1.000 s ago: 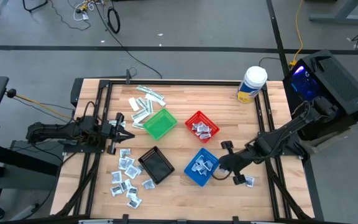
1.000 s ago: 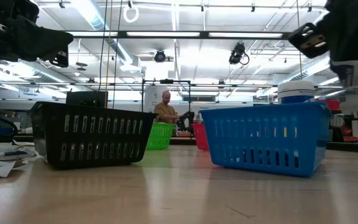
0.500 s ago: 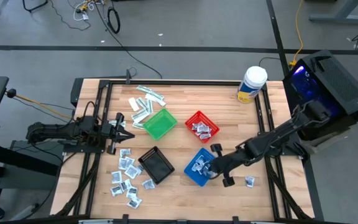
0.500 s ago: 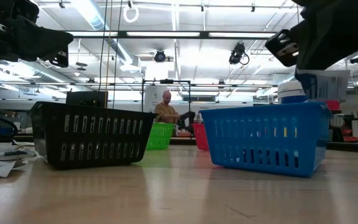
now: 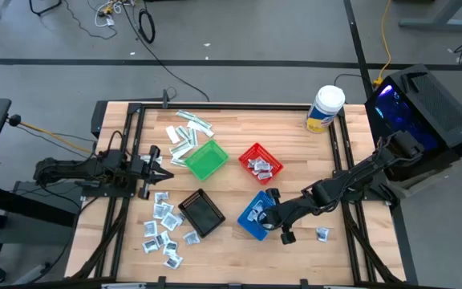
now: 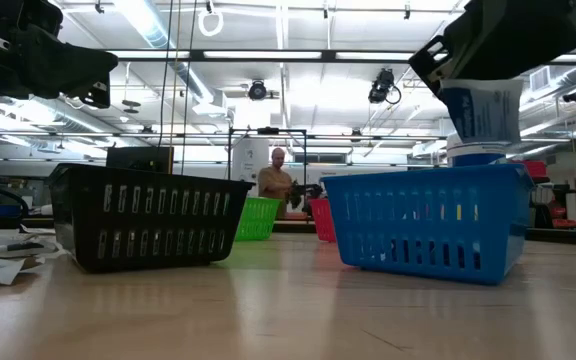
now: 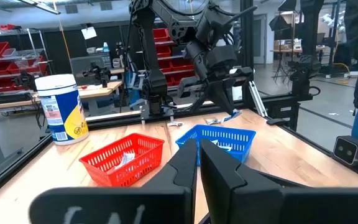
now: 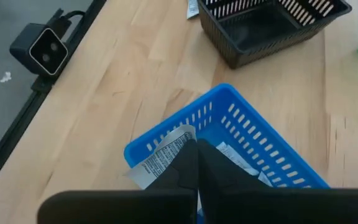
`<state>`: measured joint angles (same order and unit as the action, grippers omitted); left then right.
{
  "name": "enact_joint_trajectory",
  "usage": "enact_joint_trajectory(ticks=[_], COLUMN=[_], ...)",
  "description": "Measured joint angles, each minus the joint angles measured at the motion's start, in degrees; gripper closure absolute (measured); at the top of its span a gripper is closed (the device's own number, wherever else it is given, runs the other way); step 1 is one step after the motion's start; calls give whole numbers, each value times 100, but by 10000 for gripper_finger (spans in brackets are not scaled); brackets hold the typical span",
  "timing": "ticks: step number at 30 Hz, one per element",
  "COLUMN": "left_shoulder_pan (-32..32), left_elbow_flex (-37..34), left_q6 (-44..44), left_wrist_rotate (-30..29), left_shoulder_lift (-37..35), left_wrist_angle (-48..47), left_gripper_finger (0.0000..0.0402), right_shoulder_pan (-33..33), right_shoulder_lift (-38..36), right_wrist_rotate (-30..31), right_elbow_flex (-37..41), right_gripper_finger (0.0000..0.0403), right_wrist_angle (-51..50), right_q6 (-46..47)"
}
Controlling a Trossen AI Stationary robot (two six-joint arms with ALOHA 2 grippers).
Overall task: Pick & Place First Aid Supplies
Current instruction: Put the blue alcohol pad into the blue bin
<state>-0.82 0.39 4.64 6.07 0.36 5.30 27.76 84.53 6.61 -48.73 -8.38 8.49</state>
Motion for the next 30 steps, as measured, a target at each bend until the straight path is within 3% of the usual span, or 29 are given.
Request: enact_joint_trajectory(ticks=[19,25,30], left_shoulder_pan=[0,2,1], left_elbow_flex=[1,1,-1], left_q6=[0,0,0], left_wrist_rotate=[0,0,0], left_shoulder_lift=[-2,0,-1], left_wrist_angle=[0,0,-1], left_gripper_finger=[376,376,376], right_shoulder_pan=[-320,-320,-320], right_shoulder_lift=[617,688,688], right_wrist_rotate=[-26,-490,-509], right_elbow_flex=[-2,-2,-2], right_gripper_finger=[403,403,403], right_wrist_angle=[666,680,678], right_q6=[-317,-305,-304])
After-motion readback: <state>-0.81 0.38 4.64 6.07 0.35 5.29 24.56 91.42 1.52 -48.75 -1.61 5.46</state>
